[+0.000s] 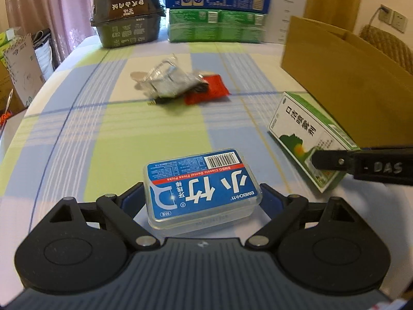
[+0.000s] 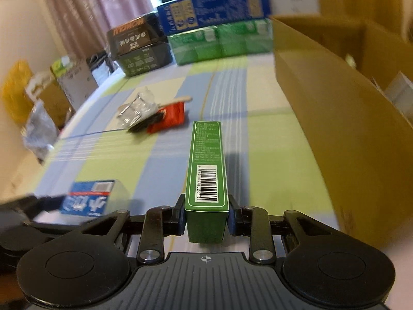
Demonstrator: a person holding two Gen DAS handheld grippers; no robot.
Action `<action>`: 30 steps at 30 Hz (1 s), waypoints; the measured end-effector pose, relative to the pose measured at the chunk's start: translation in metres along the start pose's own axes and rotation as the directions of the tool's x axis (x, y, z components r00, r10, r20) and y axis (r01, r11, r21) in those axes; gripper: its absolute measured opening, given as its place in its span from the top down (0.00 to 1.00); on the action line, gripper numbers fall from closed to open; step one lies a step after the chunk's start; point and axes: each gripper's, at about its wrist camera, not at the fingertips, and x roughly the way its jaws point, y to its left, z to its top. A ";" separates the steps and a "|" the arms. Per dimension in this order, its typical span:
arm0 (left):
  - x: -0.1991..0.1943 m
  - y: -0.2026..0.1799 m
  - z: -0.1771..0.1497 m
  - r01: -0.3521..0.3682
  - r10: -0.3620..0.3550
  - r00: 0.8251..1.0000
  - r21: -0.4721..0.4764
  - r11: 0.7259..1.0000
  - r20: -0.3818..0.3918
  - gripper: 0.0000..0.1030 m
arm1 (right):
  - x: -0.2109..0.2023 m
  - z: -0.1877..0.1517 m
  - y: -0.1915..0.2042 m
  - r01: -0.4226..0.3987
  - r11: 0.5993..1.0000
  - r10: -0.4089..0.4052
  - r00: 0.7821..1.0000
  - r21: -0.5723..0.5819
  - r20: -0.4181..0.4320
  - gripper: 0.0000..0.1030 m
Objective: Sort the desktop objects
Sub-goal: 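Grasp the blue floss box with the left tool while the right tool grasps the green spray box, then lift both held boxes and carry them toward the cardboard box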
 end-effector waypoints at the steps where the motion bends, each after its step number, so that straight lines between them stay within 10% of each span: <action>1: -0.005 -0.002 -0.006 0.009 -0.009 1.000 -0.003 1.000 -0.003 0.13 | -0.009 -0.006 -0.002 -0.013 1.000 0.013 1.000 0.027 -0.007 0.74; 4: -0.015 -0.010 -0.021 0.033 -0.033 0.999 0.001 0.999 -0.021 0.13 | -0.027 -0.020 -0.010 -0.028 0.997 0.029 0.999 0.075 -0.023 0.71; 9: -0.021 -0.018 -0.035 0.035 -0.034 0.999 0.012 0.999 -0.028 0.13 | -0.040 -0.030 -0.008 0.087 0.995 -0.086 0.996 -0.057 0.019 0.39; 22: -0.021 -0.020 -0.033 0.047 -0.047 0.999 0.005 0.999 -0.008 0.13 | -0.039 -0.025 -0.029 0.126 0.992 -0.126 0.990 0.009 0.061 0.39; 30: -0.019 -0.020 -0.032 0.066 -0.066 0.998 0.011 0.998 0.001 0.13 | -0.030 -0.034 -0.012 0.180 0.942 -0.153 0.982 -0.284 0.113 0.37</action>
